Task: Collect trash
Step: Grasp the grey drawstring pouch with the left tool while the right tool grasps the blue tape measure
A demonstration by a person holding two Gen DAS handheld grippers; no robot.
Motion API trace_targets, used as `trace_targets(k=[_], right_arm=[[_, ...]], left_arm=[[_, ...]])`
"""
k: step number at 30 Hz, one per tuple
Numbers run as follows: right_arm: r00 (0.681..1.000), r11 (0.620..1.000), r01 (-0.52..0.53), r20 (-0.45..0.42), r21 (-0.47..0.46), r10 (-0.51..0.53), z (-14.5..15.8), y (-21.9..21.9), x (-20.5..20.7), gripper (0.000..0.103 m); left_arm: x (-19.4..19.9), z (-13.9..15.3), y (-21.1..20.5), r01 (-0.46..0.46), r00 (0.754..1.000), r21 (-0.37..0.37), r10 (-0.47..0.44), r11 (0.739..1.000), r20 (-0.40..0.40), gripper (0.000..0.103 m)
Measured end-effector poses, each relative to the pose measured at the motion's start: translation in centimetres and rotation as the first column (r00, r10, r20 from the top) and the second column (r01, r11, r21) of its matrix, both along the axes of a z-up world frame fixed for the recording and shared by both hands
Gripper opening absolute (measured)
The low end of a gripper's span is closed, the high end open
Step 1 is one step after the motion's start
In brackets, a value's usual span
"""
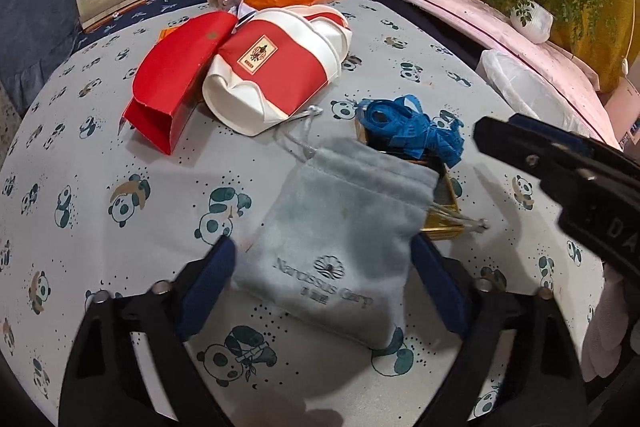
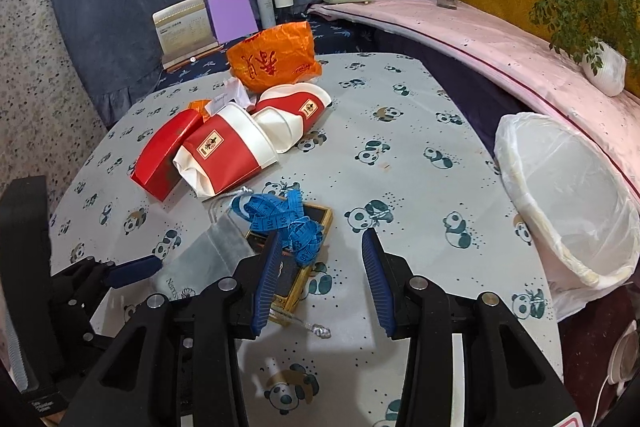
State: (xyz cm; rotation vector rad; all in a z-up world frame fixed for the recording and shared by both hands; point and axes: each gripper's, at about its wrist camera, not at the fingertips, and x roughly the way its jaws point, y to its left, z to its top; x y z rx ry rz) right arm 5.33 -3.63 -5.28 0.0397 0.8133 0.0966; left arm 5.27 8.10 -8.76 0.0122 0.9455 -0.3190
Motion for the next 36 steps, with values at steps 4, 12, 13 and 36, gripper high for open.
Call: trace_targets(k=[4, 12, 13, 36], right_arm=[[1.0, 1.0, -0.012, -0.021, 0.007, 0.012, -0.8, 0.4, 0.9, 0.041], [0.999, 0.999, -0.031, -0.04, 0.014, 0.032, -1.8, 1.0, 2.6, 0.029], [0.998, 0.999, -0.034, -0.042, 0.014, 0.035, -1.9, 1.1, 2.7, 0.025], [0.995, 0.996, 0.06, 0.075, 0.07, -0.065, 2.1, -4.3, 0.8, 0.018]], left_arm=[[0.2, 0.4, 0.1, 0.011, 1.0, -0.019, -0.011, 1.0, -0.002, 0.043], [0.8, 0.9, 0.6, 0.004, 1.0, -0.032, -0.004, 0.999, -0.002, 0.014], [0.8, 1.0, 0.6, 0.001, 1.0, -0.03, -0.001, 1.0, 0.003, 0.014], [1.9, 5.9, -3.5, 0.026, 0.996, -0.045, -0.022, 0.999, 0.091, 0.014]])
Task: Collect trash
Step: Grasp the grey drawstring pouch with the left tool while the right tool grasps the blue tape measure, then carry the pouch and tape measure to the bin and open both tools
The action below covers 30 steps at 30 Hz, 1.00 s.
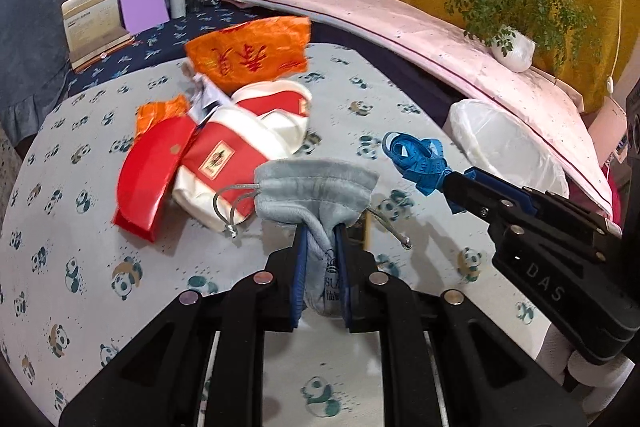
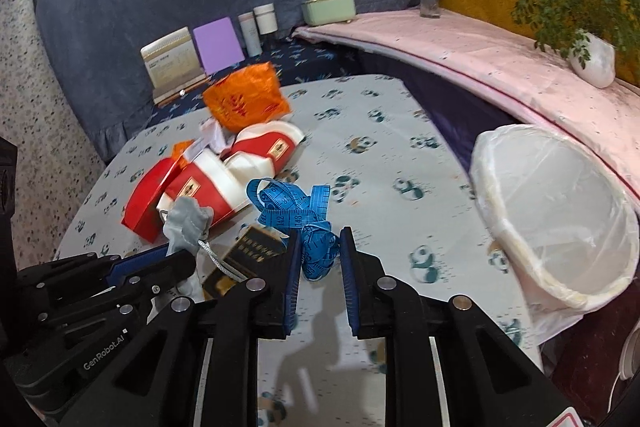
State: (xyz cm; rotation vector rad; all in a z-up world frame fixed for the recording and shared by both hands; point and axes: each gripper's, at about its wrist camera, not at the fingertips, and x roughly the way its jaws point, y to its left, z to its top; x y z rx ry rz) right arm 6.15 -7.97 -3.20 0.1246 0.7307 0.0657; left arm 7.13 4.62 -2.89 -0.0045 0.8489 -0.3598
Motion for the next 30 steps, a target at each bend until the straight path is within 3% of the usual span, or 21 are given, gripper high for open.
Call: trace_targets(k=[17, 30], right_arm=[[0.976, 0.979, 0.202, 0.073, 0.019, -0.203, 2.2, -10.5, -2.9, 0.018], [0.935, 0.939, 0.342, 0.093, 0.017, -0.342, 2.3, -18.1, -4.1, 0.018]], left_arm=[[0.5, 2.9, -10.7, 0.149, 0.987, 0.014, -0.15, 0.989, 0.065, 0.014], [1.6, 3.5, -19.1, 0.278, 0.956, 0.038, -0.281, 0.96, 0.084, 0.014]])
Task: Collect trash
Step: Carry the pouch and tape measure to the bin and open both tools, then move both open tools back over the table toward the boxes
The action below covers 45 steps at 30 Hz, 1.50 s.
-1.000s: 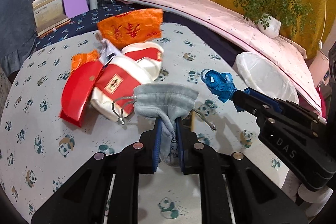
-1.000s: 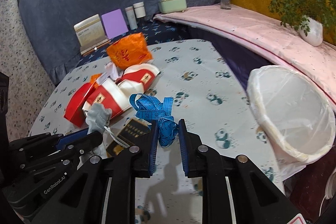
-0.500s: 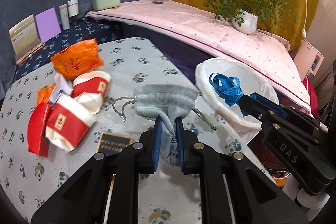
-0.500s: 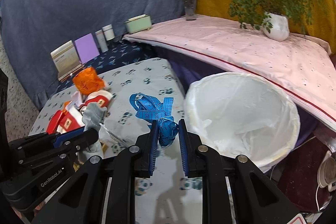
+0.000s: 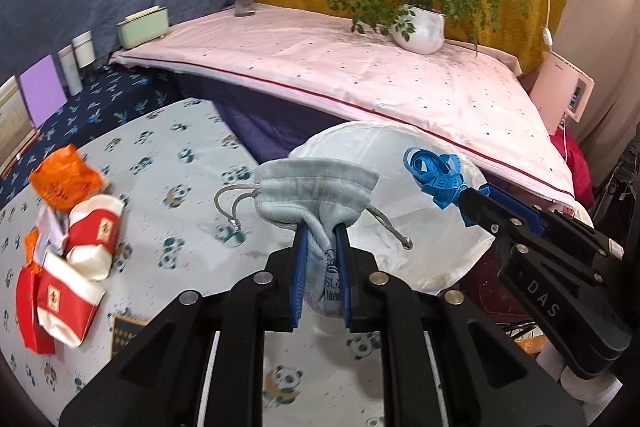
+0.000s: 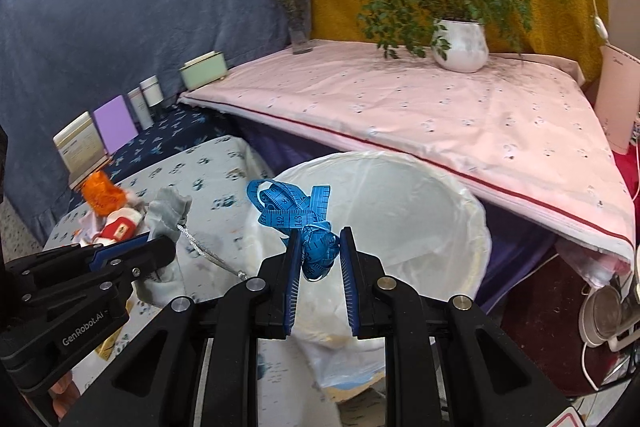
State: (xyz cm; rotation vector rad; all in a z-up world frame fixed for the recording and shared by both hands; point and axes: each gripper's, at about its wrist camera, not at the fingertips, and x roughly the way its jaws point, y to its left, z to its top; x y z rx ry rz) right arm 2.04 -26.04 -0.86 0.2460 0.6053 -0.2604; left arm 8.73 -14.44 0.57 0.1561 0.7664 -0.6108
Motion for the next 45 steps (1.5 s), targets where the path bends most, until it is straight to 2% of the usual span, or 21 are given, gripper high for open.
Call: trace_targets(k=[12, 23, 27, 29, 31, 34, 45], right_arm=[[0.997, 0.997, 0.072, -0.022, -0.005, -0.072, -0.9, -3.8, 0.8, 0.018], [0.994, 0.994, 0.106, -0.028, -0.011, -0.106, -0.9, -5.6, 1.6, 0.018], [0.993, 0.993, 0.115, -0.028, -0.007, -0.115, -0.9, -5.8, 2.0, 0.02], [0.993, 0.993, 0.118, -0.027, -0.004, -0.118, -0.9, -5.8, 2.1, 0.021], [0.992, 0.993, 0.12, -0.028, -0.006, -0.12, -0.9, -5.8, 2.1, 0.021], [0.992, 0.992, 0.122, -0.028, -0.006, -0.122, -0.9, -5.7, 2.0, 0.021], [0.994, 0.994, 0.105, -0.005, -0.011, -0.106, 0.5, -4.3, 1.1, 0.023]], left_arm=[[1.3, -0.4, -5.8, 0.1, 0.995, 0.005, -0.1, 0.995, 0.002, 0.014], [2.8, -1.2, -8.2, 0.118, 0.993, 0.015, -0.117, 0.993, -0.02, 0.015], [3.5, -1.5, -8.3, 0.104, 0.994, 0.016, -0.104, 0.994, -0.036, 0.021], [3.8, -1.7, -8.2, 0.09, 0.995, 0.016, -0.089, 0.996, -0.041, 0.033], [4.0, -1.8, -7.9, 0.081, 0.996, 0.014, -0.081, 0.997, -0.042, 0.035], [4.1, -1.8, -7.6, 0.068, 0.997, 0.019, -0.067, 0.998, -0.035, 0.045], [3.6, -0.7, -5.5, 0.025, 1.0, -0.001, -0.025, 1.0, -0.019, 0.052]])
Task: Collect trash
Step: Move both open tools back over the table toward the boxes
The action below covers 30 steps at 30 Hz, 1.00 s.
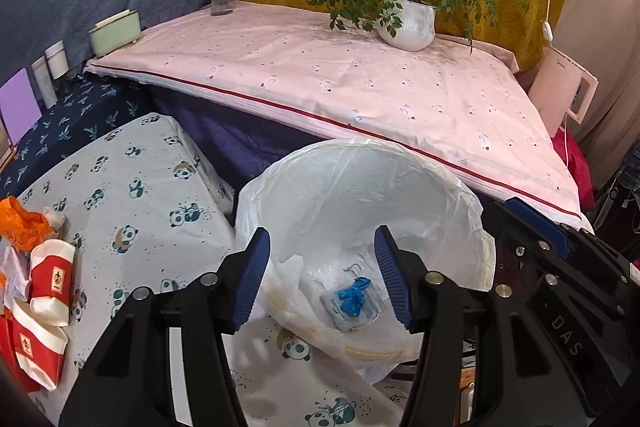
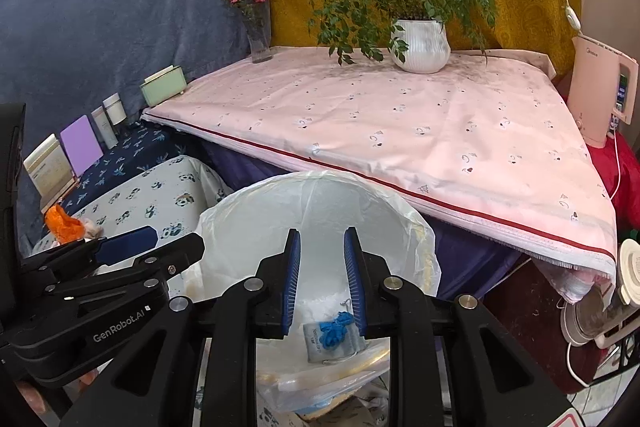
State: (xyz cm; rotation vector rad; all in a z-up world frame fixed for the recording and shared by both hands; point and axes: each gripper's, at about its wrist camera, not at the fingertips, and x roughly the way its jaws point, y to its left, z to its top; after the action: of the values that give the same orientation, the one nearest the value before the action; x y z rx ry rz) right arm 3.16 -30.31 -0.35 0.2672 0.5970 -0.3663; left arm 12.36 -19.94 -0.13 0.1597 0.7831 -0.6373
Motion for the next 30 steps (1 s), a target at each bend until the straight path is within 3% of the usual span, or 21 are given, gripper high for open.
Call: trace_targets(k=[6, 10, 17, 24, 30], right_arm=[[0.999, 1.0, -0.03, 0.013, -0.01, 0.03, 0.8, 1.9, -0.7, 0.03], [0.998, 0.998, -0.063, 0.015, -0.015, 0.063, 1.4, 3.8, -0.7, 0.03], [0.99, 0.99, -0.138, 0.014, -0.012, 0.138, 1.7, 8.0, -0.5, 0.032], [0.974, 0.974, -0.225, 0.001, -0.011, 0.225, 1.8, 13.0, -0.2, 0.037], [0.956, 0.956, -0.293, -0.02, -0.01, 0.293, 1.4, 17.3, -0.1, 0.043]], left_arm=[[-0.4, 0.3, 2.6, -0.049, 0.999, -0.012, 0.049, 0.999, -0.003, 0.053], [-0.6, 0.5, 5.2, -0.097, 0.995, -0.025, 0.097, 0.995, -0.011, 0.058], [-1.2, 1.0, 10.0, -0.174, 0.985, -0.016, 0.174, 0.985, 0.011, 0.059], [-1.6, 1.5, 16.1, -0.273, 0.962, -0.019, 0.273, 0.962, 0.016, 0.059], [-2.0, 1.0, 21.5, -0.361, 0.932, 0.007, 0.361, 0.932, 0.025, 0.07]])
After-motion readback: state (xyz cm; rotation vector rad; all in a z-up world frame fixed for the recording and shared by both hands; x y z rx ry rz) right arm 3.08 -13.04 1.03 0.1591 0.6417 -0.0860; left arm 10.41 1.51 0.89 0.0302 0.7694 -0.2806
